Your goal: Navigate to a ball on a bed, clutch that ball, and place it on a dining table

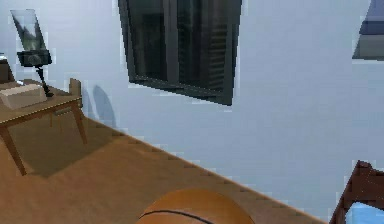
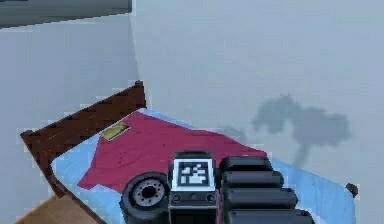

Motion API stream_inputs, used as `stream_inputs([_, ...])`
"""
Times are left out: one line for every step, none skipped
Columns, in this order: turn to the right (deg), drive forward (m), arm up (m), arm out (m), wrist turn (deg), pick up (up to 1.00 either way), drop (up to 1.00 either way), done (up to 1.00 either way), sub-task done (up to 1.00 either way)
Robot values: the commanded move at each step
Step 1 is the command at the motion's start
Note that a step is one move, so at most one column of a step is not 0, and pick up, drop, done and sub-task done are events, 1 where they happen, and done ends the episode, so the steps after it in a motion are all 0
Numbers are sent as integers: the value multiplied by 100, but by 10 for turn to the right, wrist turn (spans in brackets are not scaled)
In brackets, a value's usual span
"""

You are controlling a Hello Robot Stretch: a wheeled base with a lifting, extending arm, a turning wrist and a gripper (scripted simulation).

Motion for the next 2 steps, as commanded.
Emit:
stream_inputs([-450, 0, 0, 0, 0, 0, 0, 0, 0])
stream_inputs([-450, 0, 0, 0, 0, 0, 0, 0, 0])
